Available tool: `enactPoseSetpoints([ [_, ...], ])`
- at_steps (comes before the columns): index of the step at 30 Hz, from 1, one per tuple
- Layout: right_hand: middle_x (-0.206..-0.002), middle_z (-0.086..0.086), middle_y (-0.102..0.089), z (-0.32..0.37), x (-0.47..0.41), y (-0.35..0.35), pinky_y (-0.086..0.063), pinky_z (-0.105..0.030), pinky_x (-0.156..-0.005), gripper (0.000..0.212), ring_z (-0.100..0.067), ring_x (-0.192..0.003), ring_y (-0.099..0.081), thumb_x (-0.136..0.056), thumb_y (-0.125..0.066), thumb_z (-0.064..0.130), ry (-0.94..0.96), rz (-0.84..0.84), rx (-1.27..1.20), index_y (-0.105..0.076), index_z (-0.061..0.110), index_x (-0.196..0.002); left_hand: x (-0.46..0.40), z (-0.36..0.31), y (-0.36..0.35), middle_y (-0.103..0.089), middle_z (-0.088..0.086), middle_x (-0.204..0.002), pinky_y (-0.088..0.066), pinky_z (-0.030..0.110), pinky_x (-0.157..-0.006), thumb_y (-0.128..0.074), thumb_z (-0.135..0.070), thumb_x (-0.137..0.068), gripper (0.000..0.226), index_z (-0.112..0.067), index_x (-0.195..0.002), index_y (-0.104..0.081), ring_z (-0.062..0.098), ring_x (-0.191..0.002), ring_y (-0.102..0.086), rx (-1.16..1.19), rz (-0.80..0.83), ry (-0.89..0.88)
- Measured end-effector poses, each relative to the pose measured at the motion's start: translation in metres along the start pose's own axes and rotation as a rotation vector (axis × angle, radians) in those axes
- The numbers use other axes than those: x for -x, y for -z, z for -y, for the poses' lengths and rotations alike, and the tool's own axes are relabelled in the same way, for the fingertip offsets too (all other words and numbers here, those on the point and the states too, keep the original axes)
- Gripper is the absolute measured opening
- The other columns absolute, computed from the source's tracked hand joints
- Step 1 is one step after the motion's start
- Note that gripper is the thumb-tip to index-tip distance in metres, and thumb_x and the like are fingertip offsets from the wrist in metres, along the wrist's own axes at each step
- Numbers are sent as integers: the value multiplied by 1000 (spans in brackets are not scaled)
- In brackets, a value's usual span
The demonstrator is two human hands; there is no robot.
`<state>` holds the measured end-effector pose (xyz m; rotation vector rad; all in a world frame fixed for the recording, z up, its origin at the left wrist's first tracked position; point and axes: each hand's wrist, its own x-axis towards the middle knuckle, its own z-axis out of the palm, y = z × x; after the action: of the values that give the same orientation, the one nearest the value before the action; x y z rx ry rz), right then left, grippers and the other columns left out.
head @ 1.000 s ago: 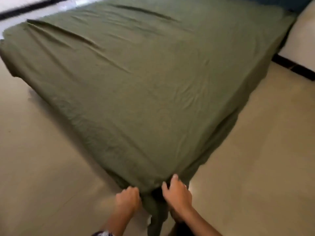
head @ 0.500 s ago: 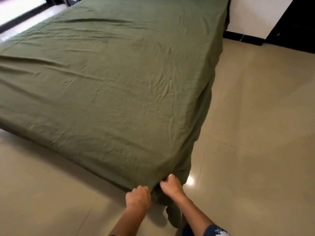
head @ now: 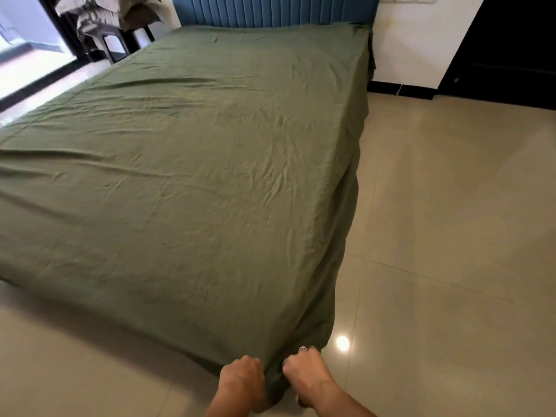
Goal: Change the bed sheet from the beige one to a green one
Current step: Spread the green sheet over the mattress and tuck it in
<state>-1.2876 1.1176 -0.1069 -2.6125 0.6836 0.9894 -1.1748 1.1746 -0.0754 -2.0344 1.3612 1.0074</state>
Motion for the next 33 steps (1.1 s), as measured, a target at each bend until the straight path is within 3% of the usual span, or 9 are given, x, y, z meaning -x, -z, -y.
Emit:
enactPoseSetpoints([
  [7,-122,-19,-60,20,25,-20,-45,-44,-89,31,-38,-115,-56,-101,-38,6,-92,48,-97,-59,2,-123,14,1,0,-45,7,-142,-37,33,-107,-45,-35,-96,47,-11,-136,-44,23,-133,-44,-113,-21,-57],
  [12,-117,-17,-62,45,50,-22,-37,-36,-74,28,-34,-113,-58,-99,-42,7,-230,38,-87,-61,1,-119,37,9,-16,-52,9,-137,-39,33,-103,-40,-24,-97,38,-10,-130,-52,26,-129,-48,-136,-135,-121],
  [16,-103,-15,-60,74,62,-32,-37,-34,-74,27,-33,-111,-59,-99,-43,9,-288,44,-96,-62,3,-118,57,23,-40,-52,8,-137,-39,33,-103,-35,-22,-99,37,-11,-130,-52,25,-129,-48,-128,-173,-147],
  [20,-119,-12,-63,94,65,-44,-36,-32,-75,28,-29,-113,-59,-98,-44,8,-353,8,-120,-63,5,-119,71,38,-57,-53,6,-134,-39,32,-102,-36,-26,-99,35,-14,-126,-54,24,-127,-49,-41,-222,-144],
  [28,-113,1,-66,100,58,-35,-43,-31,-74,24,-22,-104,-64,-93,-52,14,-482,30,-76,-67,17,-112,80,80,-67,-52,6,-133,-39,37,-99,-35,-34,-101,37,-17,-129,-51,25,-125,-50,-76,-159,-183],
  [33,-120,-4,-62,115,28,6,-45,-33,-83,28,-26,-114,-59,-92,-51,11,-381,-120,-27,-62,16,-117,67,144,-54,-53,6,-131,-40,37,-99,-35,-33,-101,36,-17,-128,-51,25,-123,-51,41,-158,-112],
])
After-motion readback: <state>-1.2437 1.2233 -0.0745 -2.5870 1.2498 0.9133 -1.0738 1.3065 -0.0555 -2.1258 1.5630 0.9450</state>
